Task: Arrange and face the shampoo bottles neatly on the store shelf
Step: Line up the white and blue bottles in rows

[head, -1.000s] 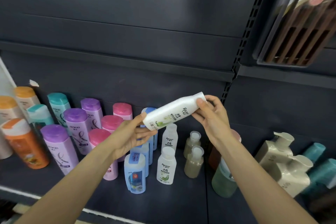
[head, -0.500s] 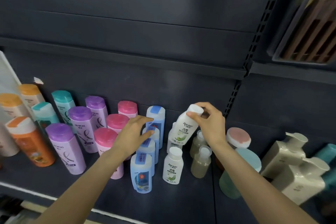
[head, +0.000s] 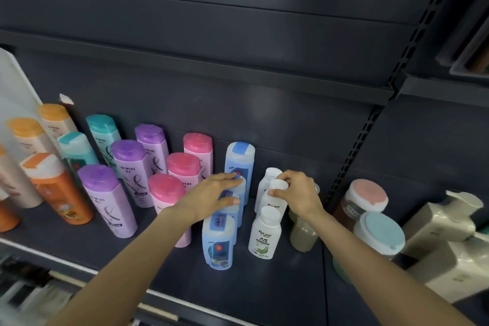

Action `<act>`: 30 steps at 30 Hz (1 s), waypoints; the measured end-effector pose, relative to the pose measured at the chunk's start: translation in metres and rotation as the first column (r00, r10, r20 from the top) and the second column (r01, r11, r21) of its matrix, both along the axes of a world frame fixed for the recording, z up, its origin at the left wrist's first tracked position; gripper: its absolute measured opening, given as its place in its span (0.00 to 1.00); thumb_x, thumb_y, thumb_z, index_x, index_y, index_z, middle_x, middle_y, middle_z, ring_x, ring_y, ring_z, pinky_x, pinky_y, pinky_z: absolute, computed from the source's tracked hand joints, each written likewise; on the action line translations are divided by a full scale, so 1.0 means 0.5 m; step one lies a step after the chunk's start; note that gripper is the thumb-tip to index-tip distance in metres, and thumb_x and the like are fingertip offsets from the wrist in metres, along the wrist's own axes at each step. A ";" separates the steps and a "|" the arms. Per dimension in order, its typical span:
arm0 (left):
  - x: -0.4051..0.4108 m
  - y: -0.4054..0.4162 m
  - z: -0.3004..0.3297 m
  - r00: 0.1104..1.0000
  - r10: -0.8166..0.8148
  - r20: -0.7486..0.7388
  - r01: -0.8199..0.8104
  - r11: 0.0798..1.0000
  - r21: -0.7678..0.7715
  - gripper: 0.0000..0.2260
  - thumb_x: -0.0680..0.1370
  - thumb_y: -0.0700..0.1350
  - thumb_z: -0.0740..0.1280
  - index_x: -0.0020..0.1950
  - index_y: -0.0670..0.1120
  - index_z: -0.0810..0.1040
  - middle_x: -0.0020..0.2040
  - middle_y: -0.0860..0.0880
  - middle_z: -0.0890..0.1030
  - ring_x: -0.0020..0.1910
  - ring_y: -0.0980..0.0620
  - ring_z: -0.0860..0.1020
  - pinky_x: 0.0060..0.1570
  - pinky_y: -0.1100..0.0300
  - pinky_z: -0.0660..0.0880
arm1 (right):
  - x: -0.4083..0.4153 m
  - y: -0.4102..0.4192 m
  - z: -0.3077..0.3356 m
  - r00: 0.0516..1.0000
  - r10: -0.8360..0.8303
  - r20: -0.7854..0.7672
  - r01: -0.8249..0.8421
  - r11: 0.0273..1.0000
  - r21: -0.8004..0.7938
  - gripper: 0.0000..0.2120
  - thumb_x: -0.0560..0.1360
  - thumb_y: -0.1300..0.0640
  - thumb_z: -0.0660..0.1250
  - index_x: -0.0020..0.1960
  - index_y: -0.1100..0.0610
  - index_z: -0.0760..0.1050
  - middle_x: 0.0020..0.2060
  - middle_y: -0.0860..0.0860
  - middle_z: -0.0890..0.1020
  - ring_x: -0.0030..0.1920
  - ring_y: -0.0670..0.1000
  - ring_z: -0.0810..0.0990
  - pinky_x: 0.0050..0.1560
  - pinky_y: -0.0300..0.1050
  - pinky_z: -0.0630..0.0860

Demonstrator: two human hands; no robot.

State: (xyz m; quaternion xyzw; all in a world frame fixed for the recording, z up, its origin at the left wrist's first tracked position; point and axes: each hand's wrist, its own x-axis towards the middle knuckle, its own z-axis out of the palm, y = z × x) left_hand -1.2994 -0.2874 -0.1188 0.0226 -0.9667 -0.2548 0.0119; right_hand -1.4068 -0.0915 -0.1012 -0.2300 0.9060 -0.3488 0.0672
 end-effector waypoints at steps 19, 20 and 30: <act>0.002 -0.002 -0.001 1.000 0.016 -0.013 -0.015 0.998 0.058 0.24 0.77 0.49 0.66 0.72 0.49 0.66 0.73 0.55 0.64 0.71 0.54 0.61 0.70 0.61 0.55 | -0.016 -0.008 -0.029 0.993 0.058 0.106 -0.067 0.994 0.081 0.16 0.70 0.47 0.73 0.50 0.58 0.80 0.49 0.53 0.82 0.51 0.52 0.79 0.51 0.47 0.75; 0.004 -0.002 -0.002 0.999 0.024 -0.025 -0.023 0.997 0.073 0.23 0.77 0.49 0.66 0.72 0.49 0.67 0.73 0.55 0.64 0.71 0.54 0.62 0.70 0.62 0.55 | -0.014 -0.006 -0.025 0.993 0.058 0.102 -0.065 0.996 0.067 0.16 0.72 0.46 0.70 0.50 0.59 0.81 0.48 0.53 0.83 0.50 0.52 0.79 0.51 0.46 0.74; -0.002 0.002 -0.005 0.996 0.059 -0.063 -0.057 0.997 0.043 0.22 0.78 0.51 0.65 0.71 0.51 0.68 0.72 0.56 0.65 0.71 0.54 0.63 0.71 0.59 0.58 | -0.060 -0.005 -0.019 1.000 -0.019 0.004 0.019 1.000 0.012 0.19 0.76 0.57 0.68 0.65 0.59 0.72 0.59 0.58 0.78 0.59 0.54 0.77 0.61 0.45 0.72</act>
